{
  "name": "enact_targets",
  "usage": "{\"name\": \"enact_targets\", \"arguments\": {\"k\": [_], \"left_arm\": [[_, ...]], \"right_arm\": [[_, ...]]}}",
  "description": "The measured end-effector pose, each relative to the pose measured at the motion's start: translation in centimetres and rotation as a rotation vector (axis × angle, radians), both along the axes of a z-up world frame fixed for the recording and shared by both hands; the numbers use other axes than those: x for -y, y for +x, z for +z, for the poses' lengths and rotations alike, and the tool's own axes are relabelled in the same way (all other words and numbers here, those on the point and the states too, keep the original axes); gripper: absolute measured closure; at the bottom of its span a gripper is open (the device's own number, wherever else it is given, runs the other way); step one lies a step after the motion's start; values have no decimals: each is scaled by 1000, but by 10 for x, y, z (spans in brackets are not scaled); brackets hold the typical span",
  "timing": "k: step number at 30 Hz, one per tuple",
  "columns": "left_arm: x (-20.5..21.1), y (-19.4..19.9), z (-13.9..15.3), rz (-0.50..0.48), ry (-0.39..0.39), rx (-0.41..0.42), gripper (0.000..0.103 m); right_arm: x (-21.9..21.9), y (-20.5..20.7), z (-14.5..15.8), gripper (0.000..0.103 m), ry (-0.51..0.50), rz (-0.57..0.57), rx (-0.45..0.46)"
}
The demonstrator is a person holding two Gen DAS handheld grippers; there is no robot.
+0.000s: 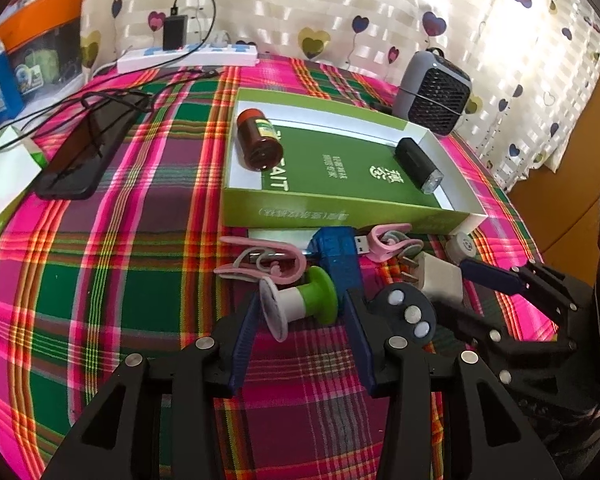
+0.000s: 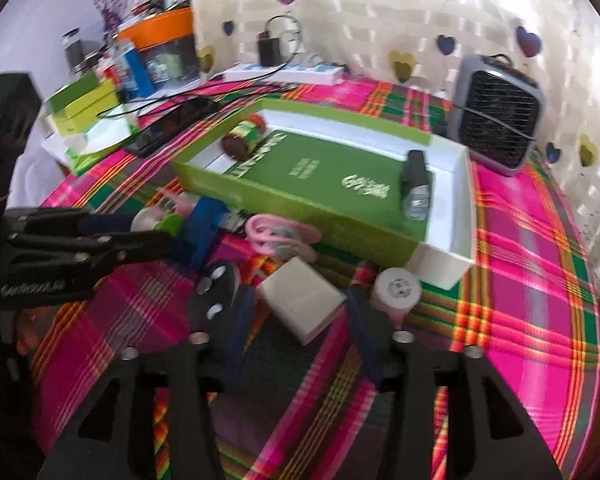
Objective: Organize rigid objects
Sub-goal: 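Move the left gripper to the green-and-white spool while the right gripper approaches the white charger, then grasp the spool with the left gripper while the right gripper grasps the white charger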
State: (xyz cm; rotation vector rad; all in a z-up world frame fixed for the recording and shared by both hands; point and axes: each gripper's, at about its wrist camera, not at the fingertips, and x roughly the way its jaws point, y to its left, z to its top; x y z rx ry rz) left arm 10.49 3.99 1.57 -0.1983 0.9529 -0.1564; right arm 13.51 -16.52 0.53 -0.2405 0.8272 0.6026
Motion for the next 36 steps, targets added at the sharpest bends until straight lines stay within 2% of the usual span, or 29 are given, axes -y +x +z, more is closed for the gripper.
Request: {"name": "enact_targets", "arguments": {"k": [6, 19, 29, 32, 36], "left_arm": [[0, 2, -1, 2, 0, -5, 62], [-2, 3, -3, 4, -13, -8, 62], [-3, 3, -3, 4, -25, -5, 62], [-3, 2, -2, -3, -32, -3, 65], [-3, 2, -3, -6, -29, 0, 65]], "right_arm": [[0, -5, -2, 51, -13, 69, -14], [-10, 11, -12, 51, -54, 42, -46], [-13, 11, -12, 51, -58, 16, -31], [-13, 10, -12, 57, -56, 19, -31], [-13, 8, -12, 59, -56, 20, -29]]}}
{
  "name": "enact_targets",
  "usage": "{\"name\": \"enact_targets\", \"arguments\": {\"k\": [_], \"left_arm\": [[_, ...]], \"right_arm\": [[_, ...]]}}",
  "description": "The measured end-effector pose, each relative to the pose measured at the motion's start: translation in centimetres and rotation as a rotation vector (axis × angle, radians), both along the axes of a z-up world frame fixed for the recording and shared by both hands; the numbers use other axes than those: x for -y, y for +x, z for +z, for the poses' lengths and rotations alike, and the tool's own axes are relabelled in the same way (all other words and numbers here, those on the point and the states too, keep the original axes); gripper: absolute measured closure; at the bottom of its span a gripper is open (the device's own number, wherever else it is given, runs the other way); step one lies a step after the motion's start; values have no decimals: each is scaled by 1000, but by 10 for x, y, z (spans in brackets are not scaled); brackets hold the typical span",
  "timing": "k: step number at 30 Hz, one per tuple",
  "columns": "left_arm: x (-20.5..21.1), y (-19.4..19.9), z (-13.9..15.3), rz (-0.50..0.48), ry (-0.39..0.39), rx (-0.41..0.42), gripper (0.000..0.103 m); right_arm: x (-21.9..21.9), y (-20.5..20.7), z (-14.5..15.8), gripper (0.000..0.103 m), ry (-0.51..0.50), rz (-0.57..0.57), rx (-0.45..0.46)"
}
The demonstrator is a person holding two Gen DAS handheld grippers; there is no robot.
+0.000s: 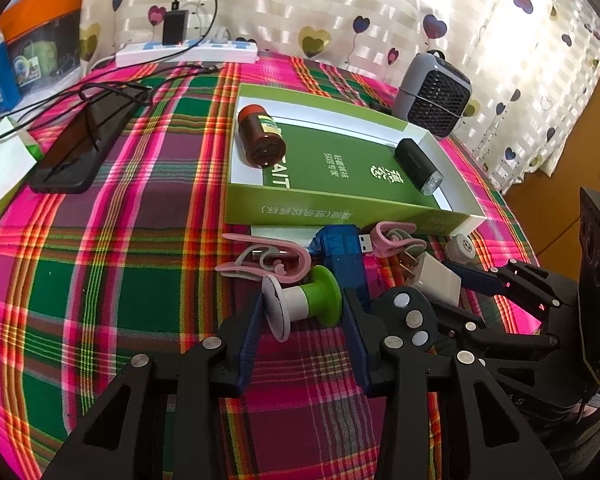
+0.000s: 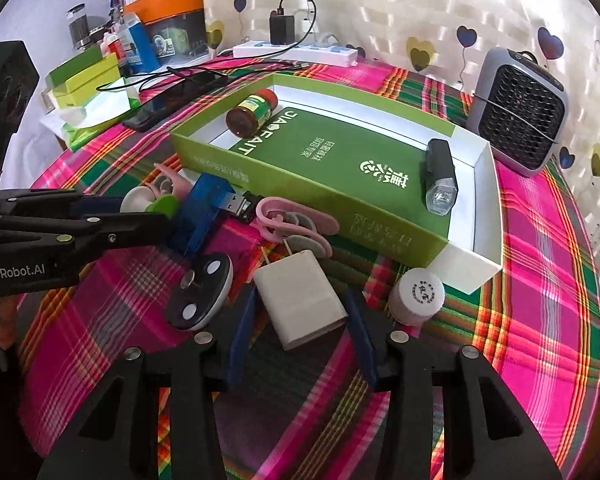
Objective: Organize rigid objects
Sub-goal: 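Grasp the spool with the left gripper while the right gripper grasps the white charger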
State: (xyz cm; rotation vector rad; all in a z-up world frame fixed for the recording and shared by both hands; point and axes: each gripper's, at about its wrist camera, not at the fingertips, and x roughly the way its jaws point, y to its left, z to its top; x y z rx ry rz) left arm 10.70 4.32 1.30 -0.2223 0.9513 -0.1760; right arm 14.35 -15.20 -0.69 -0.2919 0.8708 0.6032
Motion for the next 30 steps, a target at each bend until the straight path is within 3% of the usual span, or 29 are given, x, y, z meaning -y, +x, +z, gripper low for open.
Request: {"name": "enact_targets", "arguments": {"k": [17, 30], "left_arm": [[-2, -14, 3, -13, 23, 25, 66], [-3, -25, 10, -22, 32, 57, 66]], "right_arm": [[4, -9, 1, 68, 30, -12, -2], [14, -19, 4, 68, 84, -59, -1]]}}
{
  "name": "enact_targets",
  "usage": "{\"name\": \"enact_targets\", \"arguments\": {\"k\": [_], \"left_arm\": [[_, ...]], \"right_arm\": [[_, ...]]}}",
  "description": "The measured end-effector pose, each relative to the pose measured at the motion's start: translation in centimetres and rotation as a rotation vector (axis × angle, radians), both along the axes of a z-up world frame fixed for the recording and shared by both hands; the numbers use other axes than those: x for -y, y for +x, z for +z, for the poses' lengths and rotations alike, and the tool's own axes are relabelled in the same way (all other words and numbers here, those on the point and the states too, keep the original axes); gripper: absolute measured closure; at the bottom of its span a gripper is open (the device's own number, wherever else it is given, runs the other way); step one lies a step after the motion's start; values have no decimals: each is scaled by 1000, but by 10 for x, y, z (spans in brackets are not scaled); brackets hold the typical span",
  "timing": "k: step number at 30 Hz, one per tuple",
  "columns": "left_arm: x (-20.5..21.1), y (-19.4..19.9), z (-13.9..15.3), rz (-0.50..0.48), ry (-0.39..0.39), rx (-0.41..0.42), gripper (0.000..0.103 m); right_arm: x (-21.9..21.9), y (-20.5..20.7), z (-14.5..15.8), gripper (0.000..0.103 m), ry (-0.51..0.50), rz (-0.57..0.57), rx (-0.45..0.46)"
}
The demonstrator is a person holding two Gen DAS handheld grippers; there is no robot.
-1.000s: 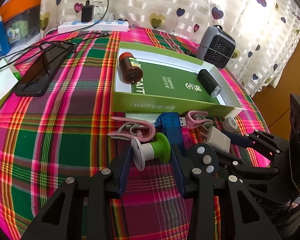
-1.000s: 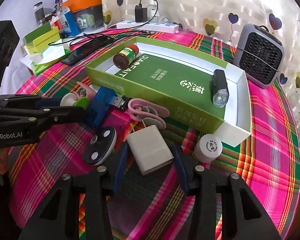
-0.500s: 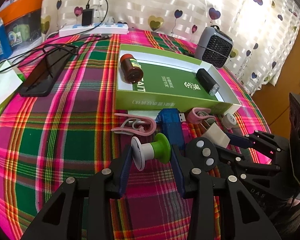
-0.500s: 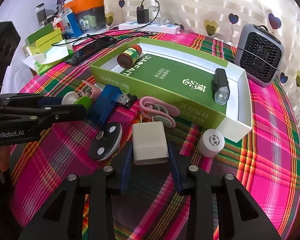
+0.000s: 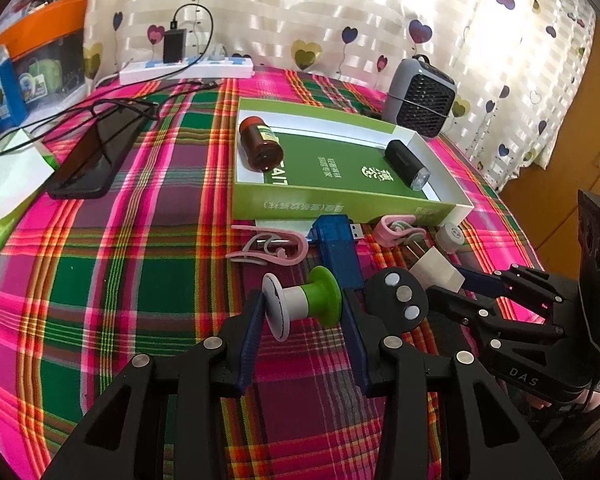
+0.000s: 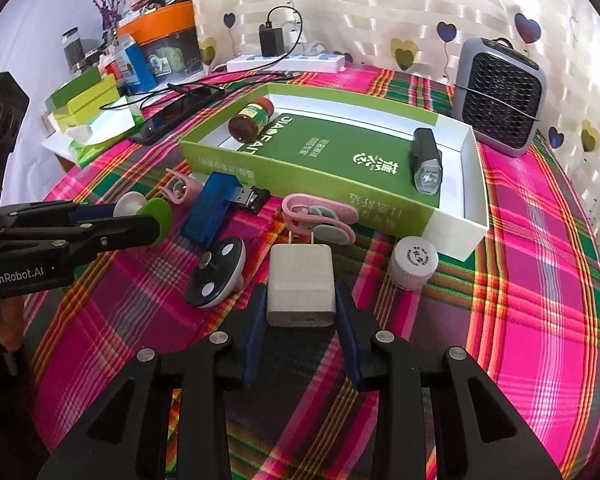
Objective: Organize rigid objects
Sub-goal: 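Grasp the spool with the left gripper while the right gripper grasps the white charger, then carry the spool with the left gripper while the right gripper carries the charger into the box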
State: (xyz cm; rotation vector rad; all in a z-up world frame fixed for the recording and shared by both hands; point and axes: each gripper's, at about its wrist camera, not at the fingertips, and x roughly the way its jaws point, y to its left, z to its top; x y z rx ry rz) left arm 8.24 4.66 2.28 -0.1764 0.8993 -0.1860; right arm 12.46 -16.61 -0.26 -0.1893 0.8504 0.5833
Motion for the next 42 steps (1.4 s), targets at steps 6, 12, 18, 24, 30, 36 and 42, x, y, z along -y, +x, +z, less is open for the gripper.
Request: {"name": "enact_targets", "arguments": {"k": [6, 12, 18, 24, 30, 36, 42], "left_arm": [[0, -2, 2, -2, -2, 8, 66], [4, -5, 9, -16, -1, 22, 66], [6, -1, 17, -27, 3, 34, 66], [7, 11, 28, -34, 5, 53, 66], [7, 25, 37, -47, 5, 67, 66], [8, 40, 44, -56, 3, 74, 66], [9, 60, 48, -68, 3, 82, 66]], "right_arm": [[5, -8, 0, 69, 31, -7, -11], [11, -13, 6, 69, 58, -29, 4], [13, -14, 11, 69, 68, -47, 15], [14, -10, 22, 69, 75, -59, 32], [13, 1, 38, 69, 79, -72, 59], [6, 12, 47, 68, 67, -72, 79], [0, 29, 49, 68, 55, -81, 80]]}}
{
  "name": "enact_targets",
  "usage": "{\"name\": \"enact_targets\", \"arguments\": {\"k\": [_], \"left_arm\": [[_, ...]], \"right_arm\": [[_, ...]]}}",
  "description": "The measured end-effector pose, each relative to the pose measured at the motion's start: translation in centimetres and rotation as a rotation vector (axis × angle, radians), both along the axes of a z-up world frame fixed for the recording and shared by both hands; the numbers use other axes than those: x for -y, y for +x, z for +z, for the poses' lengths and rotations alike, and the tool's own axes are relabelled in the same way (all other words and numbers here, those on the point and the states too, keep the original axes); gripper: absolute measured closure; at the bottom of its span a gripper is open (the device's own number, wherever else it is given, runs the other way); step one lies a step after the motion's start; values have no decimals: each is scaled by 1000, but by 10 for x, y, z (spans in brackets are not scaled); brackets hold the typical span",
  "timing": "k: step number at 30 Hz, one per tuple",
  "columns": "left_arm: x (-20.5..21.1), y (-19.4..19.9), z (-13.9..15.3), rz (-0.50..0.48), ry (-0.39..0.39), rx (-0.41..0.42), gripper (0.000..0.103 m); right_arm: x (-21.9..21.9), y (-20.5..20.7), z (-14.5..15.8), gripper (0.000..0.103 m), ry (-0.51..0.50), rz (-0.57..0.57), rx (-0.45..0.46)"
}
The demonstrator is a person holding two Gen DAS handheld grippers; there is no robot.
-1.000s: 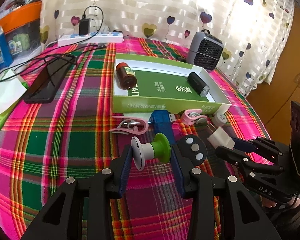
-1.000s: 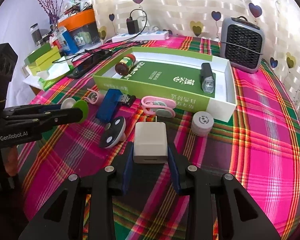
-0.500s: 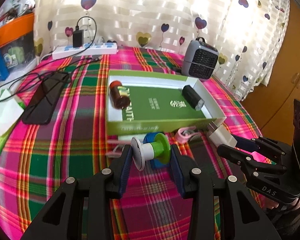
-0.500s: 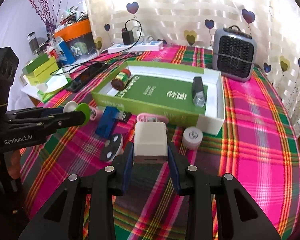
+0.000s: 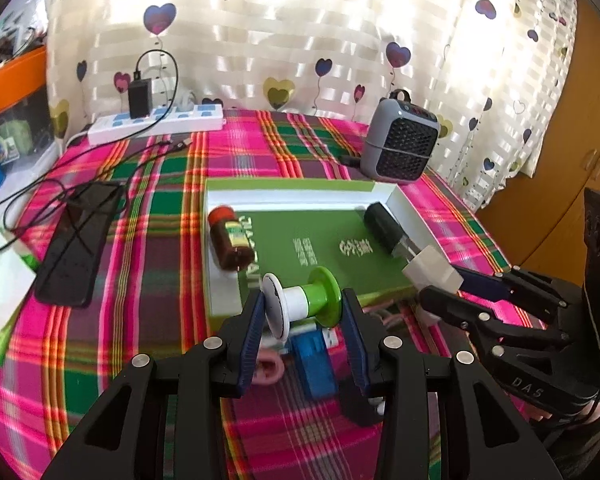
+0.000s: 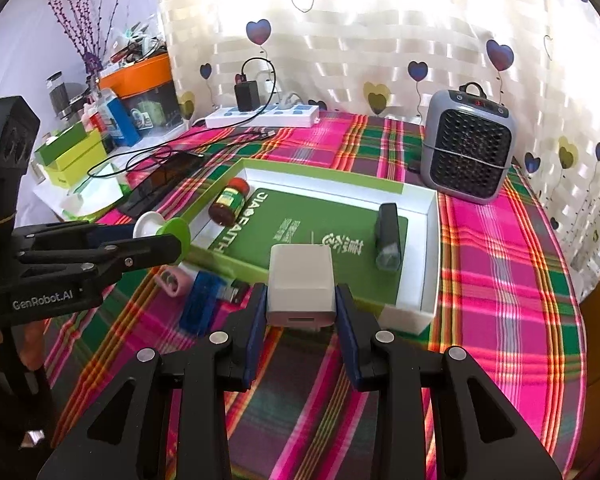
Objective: Organize rigid objects
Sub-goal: 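Carry the spool with the left gripper while the right gripper carries the charger into the box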
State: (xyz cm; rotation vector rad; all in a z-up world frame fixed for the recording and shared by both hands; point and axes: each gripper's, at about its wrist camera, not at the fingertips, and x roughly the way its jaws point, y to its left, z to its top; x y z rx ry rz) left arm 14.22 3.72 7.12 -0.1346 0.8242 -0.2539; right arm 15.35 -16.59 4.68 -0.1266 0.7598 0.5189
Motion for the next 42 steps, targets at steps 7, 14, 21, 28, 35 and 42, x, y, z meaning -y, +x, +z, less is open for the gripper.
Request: {"name": "enact_targets", "arguments": {"k": [7, 14, 21, 28, 35, 42], "left_arm": [[1, 31, 0, -6, -4, -3, 66], [4, 62, -9, -4, 13, -22, 66], [7, 86, -22, -6, 36, -48, 66], [13, 104, -33, -22, 67, -67, 66], [16, 112, -42, -24, 83, -80, 67], [18, 113, -41, -28, 93, -75, 68]], "right_arm": [[-7, 28, 0, 68, -9, -12, -13], [-9, 57, -6, 68, -14, -37, -32], [-12, 81, -14, 68, -25, -45, -51], [-15, 101, -25, 68, -44, -56, -81], [-15, 110, -32, 68, -48, -48, -97], [-18, 114, -38, 68, -67, -45, -106]]}}
